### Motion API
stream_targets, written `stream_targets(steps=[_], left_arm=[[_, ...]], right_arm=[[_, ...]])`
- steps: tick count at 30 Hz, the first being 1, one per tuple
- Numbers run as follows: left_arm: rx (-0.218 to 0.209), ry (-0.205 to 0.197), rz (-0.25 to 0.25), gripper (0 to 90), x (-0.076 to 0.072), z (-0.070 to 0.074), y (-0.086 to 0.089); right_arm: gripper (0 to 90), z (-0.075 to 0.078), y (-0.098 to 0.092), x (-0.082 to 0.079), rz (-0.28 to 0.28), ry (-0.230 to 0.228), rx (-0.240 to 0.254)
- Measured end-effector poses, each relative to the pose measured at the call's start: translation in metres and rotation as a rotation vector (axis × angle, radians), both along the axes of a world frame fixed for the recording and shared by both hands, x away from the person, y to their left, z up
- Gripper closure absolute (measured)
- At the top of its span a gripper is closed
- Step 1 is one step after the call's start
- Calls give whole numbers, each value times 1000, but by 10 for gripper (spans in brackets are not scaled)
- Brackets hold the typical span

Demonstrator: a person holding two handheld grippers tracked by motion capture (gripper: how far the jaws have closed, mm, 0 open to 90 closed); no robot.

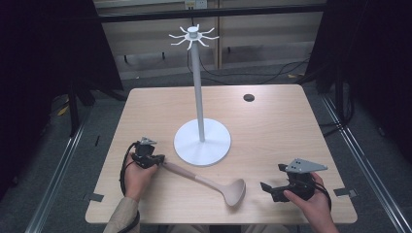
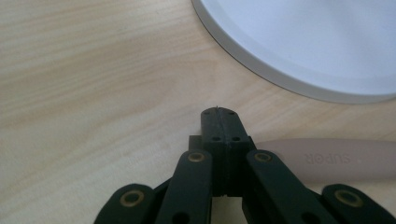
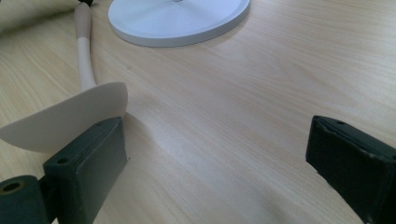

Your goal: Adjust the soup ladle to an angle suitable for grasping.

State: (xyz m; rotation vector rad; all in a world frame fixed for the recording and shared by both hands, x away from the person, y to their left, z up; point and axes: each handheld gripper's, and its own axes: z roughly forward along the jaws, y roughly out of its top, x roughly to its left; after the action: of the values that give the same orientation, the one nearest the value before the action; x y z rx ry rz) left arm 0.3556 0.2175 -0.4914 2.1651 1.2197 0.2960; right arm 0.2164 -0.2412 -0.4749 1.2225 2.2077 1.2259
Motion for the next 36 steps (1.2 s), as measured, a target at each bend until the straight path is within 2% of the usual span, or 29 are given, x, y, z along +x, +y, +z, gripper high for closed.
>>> stream_targets(steps=[4, 9, 15, 17, 19, 21, 25, 30, 33, 34, 36], left_arm=[[-6, 1, 19, 900, -8, 0, -2], [-12, -1, 2, 900, -19, 0, -10], [4, -16, -7, 900, -32, 0, -31], [-4, -14, -17, 900, -36, 0, -38], [-43, -11, -25, 900, -40, 0, -46], [-56, -14, -37, 900, -44, 1, -55], [-38, -21, -64, 900, -47, 1, -68], [-39, -28, -56, 900, -45, 2, -62], [-33, -38, -49, 850, -44, 5, -54], [-54, -44, -40, 832, -44, 7, -49], [-61, -58, -25, 781, -44, 9, -46]], right_arm=[[46, 1, -1, 0, -5, -3, 3], [46, 3, -2, 0, -8, -10, 1], [46, 5, -4, 0, -17, -17, 1], [46, 6, -4, 0, -20, -18, 4], [46, 6, -5, 1, -17, -25, 2], [46, 8, -7, 1, -22, -24, 5], [46, 10, -11, 2, -37, -31, 11], [46, 12, -11, 1, -32, -26, 10], [46, 14, -9, 3, -22, -25, 10], [46, 16, -8, 3, -19, -23, 7], [44, 17, -4, 5, -6, -22, 0]])
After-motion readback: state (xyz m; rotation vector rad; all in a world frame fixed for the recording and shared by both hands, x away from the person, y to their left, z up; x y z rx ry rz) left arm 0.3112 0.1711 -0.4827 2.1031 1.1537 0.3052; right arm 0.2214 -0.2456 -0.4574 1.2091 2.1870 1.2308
